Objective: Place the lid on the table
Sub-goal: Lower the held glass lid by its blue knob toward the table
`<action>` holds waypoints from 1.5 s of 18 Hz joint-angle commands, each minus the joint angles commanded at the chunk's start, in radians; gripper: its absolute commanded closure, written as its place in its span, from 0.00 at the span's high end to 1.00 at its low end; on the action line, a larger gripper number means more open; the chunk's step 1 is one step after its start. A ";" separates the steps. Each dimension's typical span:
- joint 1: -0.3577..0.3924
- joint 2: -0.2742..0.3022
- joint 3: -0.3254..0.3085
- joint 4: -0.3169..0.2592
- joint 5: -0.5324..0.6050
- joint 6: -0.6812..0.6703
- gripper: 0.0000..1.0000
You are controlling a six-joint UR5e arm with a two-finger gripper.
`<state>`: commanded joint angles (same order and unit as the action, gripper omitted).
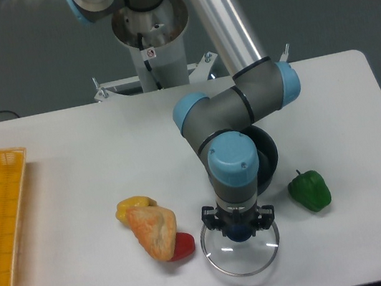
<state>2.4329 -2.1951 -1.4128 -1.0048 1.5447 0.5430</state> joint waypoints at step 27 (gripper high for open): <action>-0.014 -0.043 0.002 0.006 0.018 -0.006 0.53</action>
<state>2.4191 -2.2381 -1.4113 -0.9986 1.5631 0.5369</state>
